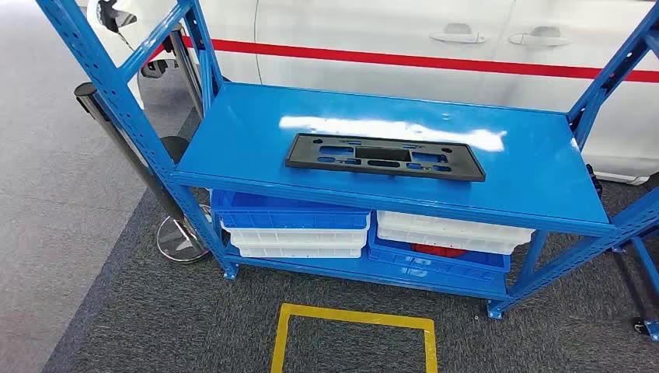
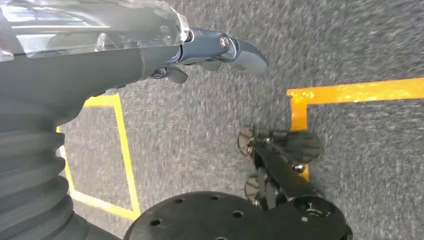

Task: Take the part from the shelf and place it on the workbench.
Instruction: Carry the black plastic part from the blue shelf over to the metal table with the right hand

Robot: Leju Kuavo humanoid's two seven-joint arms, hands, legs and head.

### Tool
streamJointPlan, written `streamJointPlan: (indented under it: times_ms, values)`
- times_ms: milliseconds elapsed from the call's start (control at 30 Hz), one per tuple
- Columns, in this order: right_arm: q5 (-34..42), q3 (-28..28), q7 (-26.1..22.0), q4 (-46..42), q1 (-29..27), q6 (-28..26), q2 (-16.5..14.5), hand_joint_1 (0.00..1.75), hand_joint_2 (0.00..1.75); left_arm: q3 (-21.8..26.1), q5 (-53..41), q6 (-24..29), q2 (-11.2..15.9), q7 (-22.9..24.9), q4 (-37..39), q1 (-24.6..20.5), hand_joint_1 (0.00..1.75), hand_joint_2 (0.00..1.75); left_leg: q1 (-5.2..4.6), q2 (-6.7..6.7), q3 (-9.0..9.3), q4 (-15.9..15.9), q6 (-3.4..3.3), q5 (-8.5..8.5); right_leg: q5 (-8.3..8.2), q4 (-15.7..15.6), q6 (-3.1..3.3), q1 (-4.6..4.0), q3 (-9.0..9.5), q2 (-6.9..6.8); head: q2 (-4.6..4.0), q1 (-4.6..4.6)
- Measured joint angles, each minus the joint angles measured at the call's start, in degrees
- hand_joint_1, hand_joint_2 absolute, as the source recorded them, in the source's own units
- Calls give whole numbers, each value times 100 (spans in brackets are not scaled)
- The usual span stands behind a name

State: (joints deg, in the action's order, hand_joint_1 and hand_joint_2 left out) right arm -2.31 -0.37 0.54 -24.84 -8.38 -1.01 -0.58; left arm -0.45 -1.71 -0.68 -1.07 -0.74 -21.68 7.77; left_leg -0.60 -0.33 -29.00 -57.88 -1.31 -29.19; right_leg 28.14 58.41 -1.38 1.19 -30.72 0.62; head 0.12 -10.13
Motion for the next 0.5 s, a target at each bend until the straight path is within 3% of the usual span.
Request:
streamJointPlan:
  times_ms: [367,500]
  values:
    - [-818,490,-220,-1183,304,-446,19,0,175,-784,-849,-398,-204,-276,0,-222,0,175,-1,0,4,-1,-2,4,-5,1,-1,1,6,1,-1,1]
    - [-1172,831,-293,-1700,693,-473,59,0,0,-1063,-1133,-539,-276,-353,0,-300,0,0,0,0,4,-2,-2,9,-10,1,-2,0,5,1,1,0]
